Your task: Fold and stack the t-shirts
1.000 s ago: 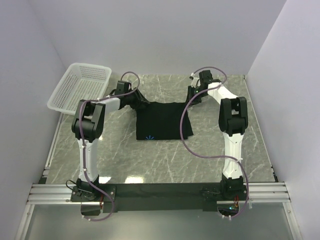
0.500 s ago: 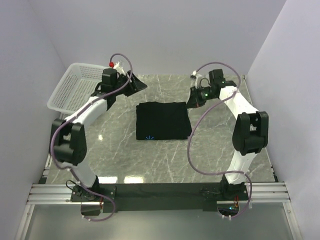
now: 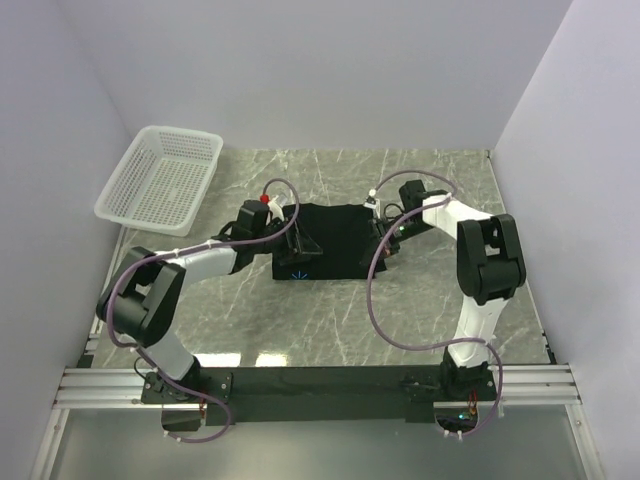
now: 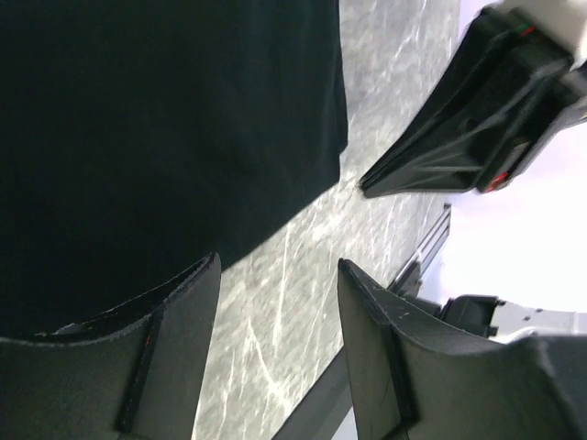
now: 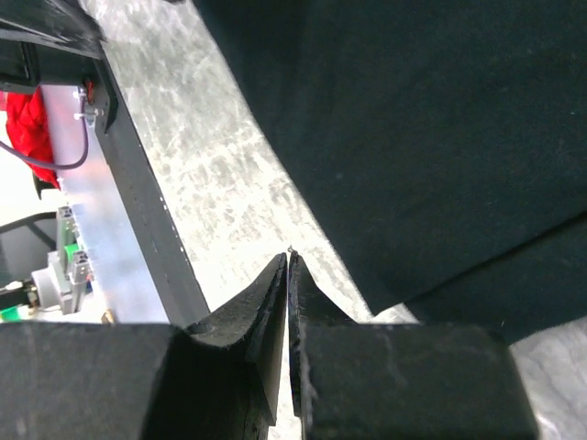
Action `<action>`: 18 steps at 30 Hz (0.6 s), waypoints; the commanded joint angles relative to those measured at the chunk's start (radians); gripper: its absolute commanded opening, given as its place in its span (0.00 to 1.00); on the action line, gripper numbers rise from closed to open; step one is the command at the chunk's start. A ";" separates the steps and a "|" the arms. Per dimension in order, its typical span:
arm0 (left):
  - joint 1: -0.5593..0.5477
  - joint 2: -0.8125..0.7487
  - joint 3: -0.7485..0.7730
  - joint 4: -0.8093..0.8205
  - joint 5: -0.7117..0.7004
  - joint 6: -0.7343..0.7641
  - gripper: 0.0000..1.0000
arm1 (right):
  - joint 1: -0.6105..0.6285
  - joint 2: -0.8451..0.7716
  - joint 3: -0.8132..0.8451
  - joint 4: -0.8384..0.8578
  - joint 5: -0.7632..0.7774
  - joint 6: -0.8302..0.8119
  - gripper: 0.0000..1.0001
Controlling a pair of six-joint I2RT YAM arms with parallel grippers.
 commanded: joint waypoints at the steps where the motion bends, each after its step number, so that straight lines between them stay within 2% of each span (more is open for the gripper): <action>1: -0.007 0.038 -0.003 0.146 0.009 -0.043 0.59 | 0.004 0.045 0.026 0.008 -0.021 -0.002 0.10; 11: -0.019 0.124 -0.041 0.128 -0.038 -0.017 0.58 | 0.006 0.129 0.047 0.074 0.097 0.116 0.08; 18: -0.002 0.159 -0.142 0.185 -0.058 -0.022 0.58 | 0.003 0.141 0.039 0.118 0.200 0.191 0.04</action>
